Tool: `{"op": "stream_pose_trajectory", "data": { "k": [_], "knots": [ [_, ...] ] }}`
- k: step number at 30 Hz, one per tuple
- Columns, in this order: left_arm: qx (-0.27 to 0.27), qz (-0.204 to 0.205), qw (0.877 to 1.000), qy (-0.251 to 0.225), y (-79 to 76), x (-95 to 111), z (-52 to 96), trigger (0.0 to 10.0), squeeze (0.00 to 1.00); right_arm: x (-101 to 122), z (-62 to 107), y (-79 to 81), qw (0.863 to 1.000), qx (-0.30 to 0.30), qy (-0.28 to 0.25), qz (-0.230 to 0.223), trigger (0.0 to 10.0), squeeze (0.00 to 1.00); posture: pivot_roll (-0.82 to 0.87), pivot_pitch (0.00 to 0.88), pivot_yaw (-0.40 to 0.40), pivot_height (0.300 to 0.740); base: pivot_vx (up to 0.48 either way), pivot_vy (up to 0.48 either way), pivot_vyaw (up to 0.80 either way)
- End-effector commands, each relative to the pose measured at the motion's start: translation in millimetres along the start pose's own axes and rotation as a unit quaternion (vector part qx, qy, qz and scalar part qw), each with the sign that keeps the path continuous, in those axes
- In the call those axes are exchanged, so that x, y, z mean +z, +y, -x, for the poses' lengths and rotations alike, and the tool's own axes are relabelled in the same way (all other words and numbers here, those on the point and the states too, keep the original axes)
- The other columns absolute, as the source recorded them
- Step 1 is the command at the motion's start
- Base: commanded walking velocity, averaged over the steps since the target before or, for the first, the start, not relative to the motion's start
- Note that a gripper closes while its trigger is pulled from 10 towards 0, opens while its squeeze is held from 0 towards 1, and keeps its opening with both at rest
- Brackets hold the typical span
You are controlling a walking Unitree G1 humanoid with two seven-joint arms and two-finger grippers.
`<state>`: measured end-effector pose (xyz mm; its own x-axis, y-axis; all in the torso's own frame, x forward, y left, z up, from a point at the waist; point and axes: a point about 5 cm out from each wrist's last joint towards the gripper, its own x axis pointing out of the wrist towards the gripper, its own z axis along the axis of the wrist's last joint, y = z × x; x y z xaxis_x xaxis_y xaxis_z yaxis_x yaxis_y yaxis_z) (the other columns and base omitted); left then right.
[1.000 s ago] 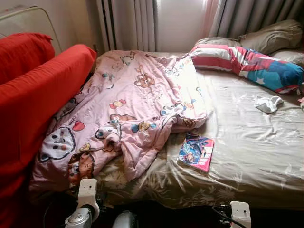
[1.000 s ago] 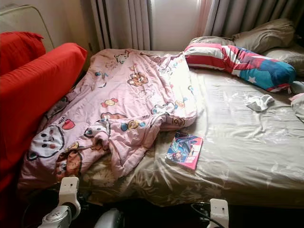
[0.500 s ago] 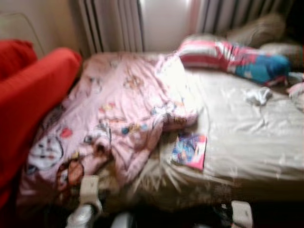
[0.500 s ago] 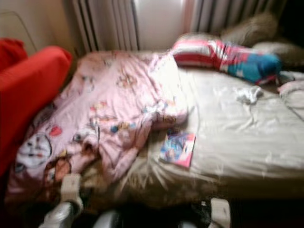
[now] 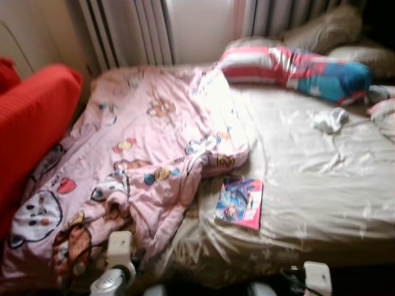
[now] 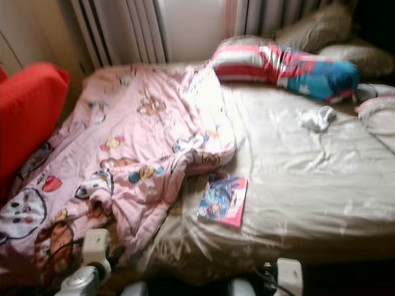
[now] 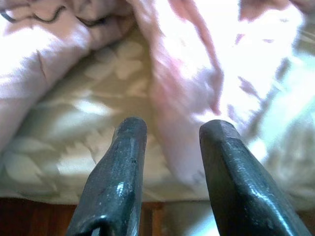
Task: Clean up the room
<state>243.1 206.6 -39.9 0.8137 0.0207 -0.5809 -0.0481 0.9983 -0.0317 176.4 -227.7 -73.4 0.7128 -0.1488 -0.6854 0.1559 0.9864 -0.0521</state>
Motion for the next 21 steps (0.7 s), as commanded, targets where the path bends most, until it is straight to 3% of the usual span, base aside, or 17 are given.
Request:
{"op": "stream_pose_trajectory", "data": {
  "k": [1,8,13,21],
  "knots": [
    [0.015,-0.001,1.0,0.009,10.8,-3,2.5,10.0,0.0,0,-0.4,11.1,1.0,0.023,-0.005,0.004,10.0,0.0,0.01,0.0,0.015,0.596,0.364,0.0,0.0],
    [0.015,0.0,1.0,0.012,9.4,-4,2.2,10.0,0.0,2,-0.4,12.4,0.999,0.037,-0.012,0.004,10.0,0.0,0.01,0.0,0.014,0.596,0.36,0.0,0.69],
    [0.008,-0.003,1.0,0.002,8.3,0,1.4,10.0,0.0,2,0.3,13.2,0.999,0.044,-0.021,-0.012,10.0,0.0,0.0,0.0,0.017,0.596,0.0,0.0,0.0],
    [-0.035,-0.052,0.993,-0.098,-1.9,55,-10.7,10.0,0.0,0,4.1,17.8,0.995,0.09,-0.044,-0.027,10.0,0.0,0.0,0.056,0.027,0.596,0.0,0.0,0.0]
  ]
}}
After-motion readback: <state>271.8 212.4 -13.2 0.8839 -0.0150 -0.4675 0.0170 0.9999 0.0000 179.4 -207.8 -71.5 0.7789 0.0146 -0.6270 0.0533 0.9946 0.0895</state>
